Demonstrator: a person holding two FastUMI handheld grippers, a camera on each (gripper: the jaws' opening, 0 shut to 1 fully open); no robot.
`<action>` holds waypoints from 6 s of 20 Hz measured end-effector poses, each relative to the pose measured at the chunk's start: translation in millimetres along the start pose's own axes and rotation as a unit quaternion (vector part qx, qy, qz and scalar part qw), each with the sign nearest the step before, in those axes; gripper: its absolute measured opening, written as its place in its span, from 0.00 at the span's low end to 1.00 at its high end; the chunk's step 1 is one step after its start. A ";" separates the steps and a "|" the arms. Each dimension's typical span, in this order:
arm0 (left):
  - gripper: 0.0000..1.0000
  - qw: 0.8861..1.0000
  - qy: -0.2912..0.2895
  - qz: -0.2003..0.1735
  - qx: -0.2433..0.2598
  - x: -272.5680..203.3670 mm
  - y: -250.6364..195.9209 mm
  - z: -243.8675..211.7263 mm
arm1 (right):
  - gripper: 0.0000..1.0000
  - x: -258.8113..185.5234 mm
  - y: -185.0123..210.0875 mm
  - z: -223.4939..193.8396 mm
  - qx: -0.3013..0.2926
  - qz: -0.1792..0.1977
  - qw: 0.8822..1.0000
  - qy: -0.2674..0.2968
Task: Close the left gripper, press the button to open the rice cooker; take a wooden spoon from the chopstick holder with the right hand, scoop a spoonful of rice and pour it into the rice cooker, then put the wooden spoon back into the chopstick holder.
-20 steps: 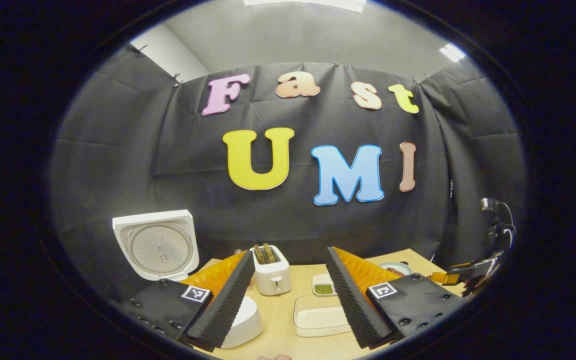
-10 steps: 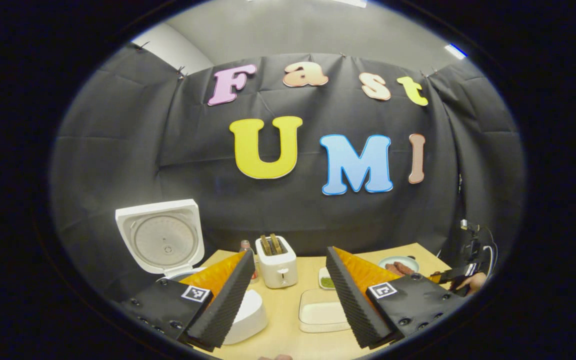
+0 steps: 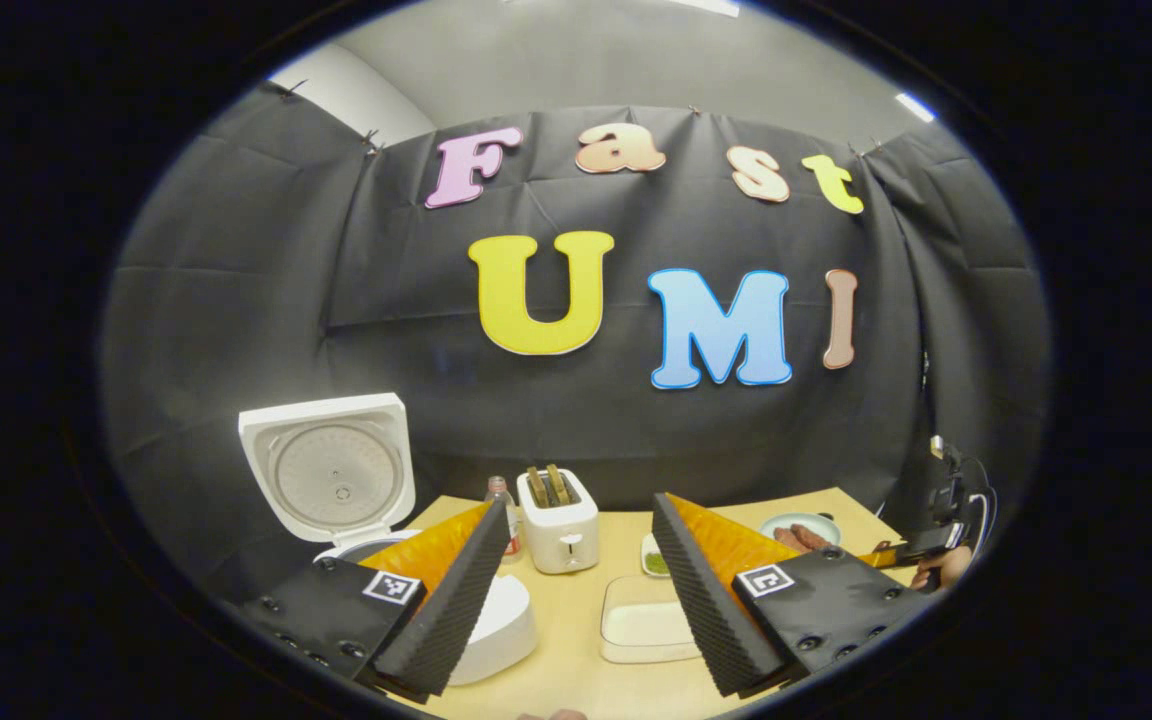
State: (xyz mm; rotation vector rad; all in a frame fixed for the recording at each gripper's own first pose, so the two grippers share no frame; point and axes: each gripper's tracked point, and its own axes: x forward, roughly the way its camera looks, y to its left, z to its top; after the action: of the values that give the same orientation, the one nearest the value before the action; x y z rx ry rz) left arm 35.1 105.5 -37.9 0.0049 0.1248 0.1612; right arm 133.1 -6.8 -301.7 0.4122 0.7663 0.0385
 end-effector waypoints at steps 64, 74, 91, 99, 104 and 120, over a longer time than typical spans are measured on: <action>1.00 1.000 0.005 -0.027 -0.011 -7.1 127.5 -40.3 | 0.07 -26.4 214.6 52.9 0.377 0.279 0.881 -0.057; 1.00 0.999 0.004 -0.040 -0.005 -27.4 153.7 -58.7 | 0.07 -52.2 304.6 68.9 0.315 0.329 0.889 -0.042; 1.00 1.000 0.021 -0.017 -0.010 -57.6 212.0 -87.1 | 0.07 -1.7 541.0 2.2 0.031 0.398 0.916 0.023; 1.00 0.999 0.020 0.017 -0.025 -69.2 226.4 -94.4 | 0.07 26.6 597.8 -68.5 -0.299 0.359 0.884 -0.036; 1.00 0.999 0.021 0.022 -0.026 -76.3 225.2 -97.6 | 0.07 9.1 621.2 -107.6 -0.468 0.366 0.802 -0.059; 1.00 0.999 0.006 -0.017 -0.039 -73.7 179.0 -84.3 | 0.07 -0.9 559.0 -17.6 -0.049 0.434 0.898 0.061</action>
State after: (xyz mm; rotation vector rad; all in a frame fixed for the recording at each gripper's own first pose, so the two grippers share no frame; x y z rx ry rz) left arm -76.1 269.9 -109.7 -0.0766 0.1301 0.1322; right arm 184.4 513.3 -102.4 0.6341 0.6475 0.9474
